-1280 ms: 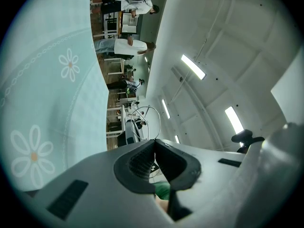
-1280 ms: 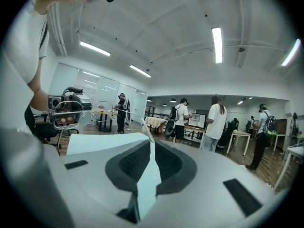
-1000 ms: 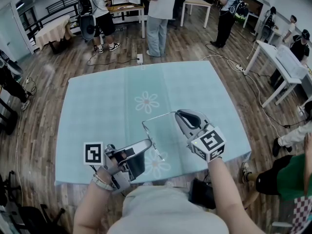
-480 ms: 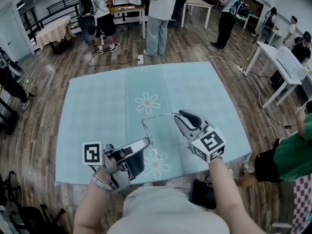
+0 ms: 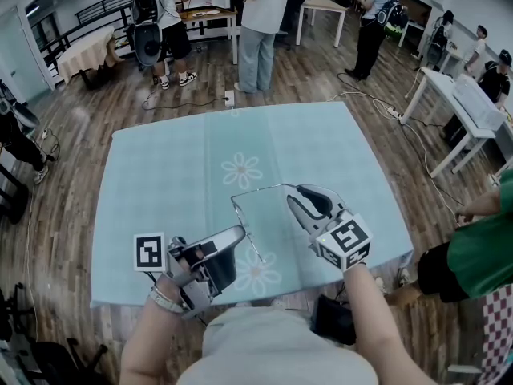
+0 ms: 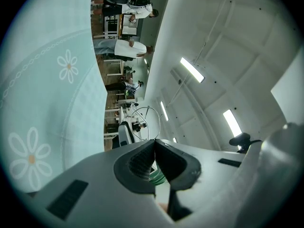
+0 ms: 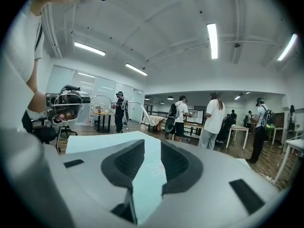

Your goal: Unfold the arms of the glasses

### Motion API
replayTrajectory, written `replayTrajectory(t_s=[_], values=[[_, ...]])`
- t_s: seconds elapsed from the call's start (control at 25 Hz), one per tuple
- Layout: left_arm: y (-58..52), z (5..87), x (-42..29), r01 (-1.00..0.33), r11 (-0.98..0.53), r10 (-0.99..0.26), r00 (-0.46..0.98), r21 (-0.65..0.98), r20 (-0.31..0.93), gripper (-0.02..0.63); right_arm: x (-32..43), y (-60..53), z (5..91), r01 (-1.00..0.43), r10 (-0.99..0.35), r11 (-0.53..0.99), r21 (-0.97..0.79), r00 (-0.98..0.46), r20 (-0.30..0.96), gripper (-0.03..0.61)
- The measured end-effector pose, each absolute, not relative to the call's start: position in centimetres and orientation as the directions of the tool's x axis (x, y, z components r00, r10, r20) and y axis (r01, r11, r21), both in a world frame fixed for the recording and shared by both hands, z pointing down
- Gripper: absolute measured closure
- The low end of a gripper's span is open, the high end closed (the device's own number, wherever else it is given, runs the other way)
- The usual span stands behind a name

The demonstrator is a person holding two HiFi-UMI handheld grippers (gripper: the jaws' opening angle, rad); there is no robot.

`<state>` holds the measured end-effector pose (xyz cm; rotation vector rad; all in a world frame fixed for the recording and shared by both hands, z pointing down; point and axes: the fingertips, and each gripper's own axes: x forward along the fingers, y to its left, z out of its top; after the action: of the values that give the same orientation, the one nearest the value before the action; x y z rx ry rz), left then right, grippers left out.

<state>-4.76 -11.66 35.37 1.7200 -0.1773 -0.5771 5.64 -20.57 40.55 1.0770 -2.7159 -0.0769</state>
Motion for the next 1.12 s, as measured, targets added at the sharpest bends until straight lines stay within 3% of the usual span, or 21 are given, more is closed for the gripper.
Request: replayTrajectory(t_s=[0.44,0.64,0.8,1.12], values=[[-11.1,34.1,-4.6,0.254,-0.221,-0.407,0.853,0.941,-0.326,0.604,0.8,-18.5,39.1,-0.570,-0.578,0.812,0.123,-0.815,0.042,0.479],[-11.3,34.2,-4.4,0.264,-0.204,-0.416,0.848,0.943,-0.327,0.604,-1.6,-17.5,37.5,-0.474,-0.485,0.847,0.240,-0.874,-0.013,0.479],[-11.0,34.1,-4.6,0.280,-0.190,-0.424,0.841,0.941,-0.336,0.604,-3.5,-16.6,37.2,-0.403,-0.431,0.851,0.337,-0.902,0.011,0.488],[-11.1,34.4,-4.9,0.316,-0.151,-0.438,0.828,0.937,-0.349,0.604,-5.4,-15.7,37.4,-0.335,-0.367,0.867,0.370,-0.930,0.019,0.502]])
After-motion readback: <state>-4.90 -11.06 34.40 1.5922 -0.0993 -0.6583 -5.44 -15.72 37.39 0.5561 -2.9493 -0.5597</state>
